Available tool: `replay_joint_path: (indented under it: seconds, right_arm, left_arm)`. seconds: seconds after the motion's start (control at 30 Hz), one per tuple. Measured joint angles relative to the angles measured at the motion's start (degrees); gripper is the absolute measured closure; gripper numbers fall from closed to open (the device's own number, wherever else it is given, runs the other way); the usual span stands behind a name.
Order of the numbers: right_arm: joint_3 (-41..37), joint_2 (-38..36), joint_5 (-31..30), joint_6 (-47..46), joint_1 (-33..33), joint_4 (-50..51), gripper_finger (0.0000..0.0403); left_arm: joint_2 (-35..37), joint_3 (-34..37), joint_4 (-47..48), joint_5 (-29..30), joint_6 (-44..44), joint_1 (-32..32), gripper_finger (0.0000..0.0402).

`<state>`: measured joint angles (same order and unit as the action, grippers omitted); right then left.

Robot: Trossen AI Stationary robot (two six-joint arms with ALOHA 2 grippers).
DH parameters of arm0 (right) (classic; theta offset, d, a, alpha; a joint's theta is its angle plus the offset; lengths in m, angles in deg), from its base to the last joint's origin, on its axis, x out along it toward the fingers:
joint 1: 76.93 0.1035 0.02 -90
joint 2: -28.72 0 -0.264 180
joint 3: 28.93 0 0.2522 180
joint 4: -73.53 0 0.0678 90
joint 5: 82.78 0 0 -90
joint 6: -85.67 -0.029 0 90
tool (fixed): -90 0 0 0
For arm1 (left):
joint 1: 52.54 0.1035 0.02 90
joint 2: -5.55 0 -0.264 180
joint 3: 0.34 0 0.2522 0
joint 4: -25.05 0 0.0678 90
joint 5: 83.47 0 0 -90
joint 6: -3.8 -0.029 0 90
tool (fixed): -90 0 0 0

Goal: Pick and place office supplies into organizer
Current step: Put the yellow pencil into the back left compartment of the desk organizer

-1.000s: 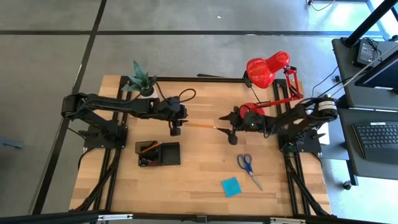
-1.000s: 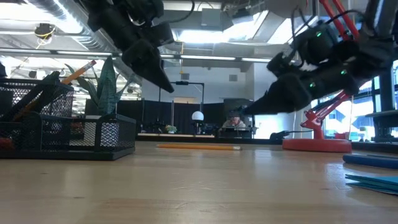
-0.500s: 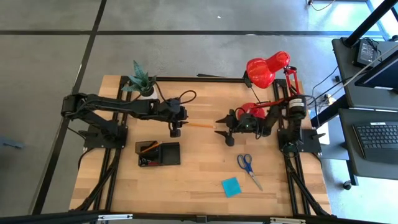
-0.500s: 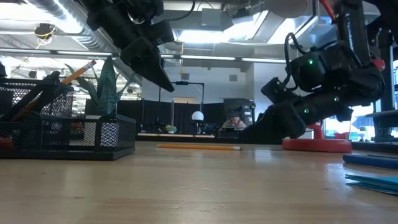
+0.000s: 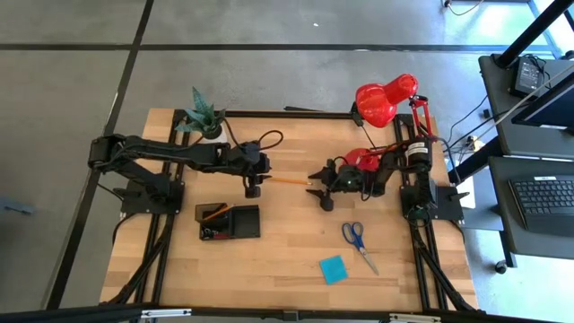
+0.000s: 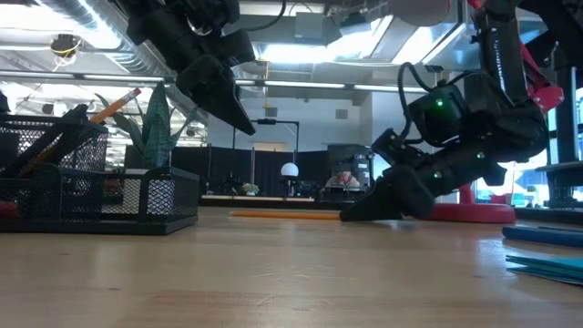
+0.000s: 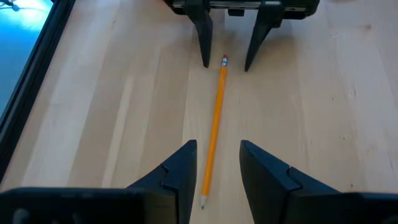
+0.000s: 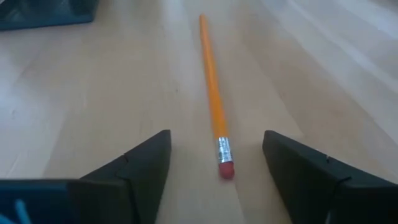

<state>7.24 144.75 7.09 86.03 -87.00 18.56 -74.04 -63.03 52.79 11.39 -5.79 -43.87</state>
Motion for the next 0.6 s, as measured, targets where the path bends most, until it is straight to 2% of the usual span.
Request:
replay_joint_path:
  seconds: [0.27,0.47,0.6]
  right_arm:
    - [-0.07,-0.09,-1.08,-0.7,-0.11,2.01,0.0142]
    - [0.0,-0.22,0.58,-0.4,-0.22,4.04,0.0143]
    - [0.0,-0.2,0.86,-0.49,-0.26,4.4,0.0159]
  left_arm:
    - [0.0,0.0,-0.02,0.0,0.0,0.0,0.029]
    - [0.0,0.0,-0.02,0.0,0.0,0.0,0.0288]
    - [0.0,0.0,-0.02,0.0,0.02,0.0,0.029]
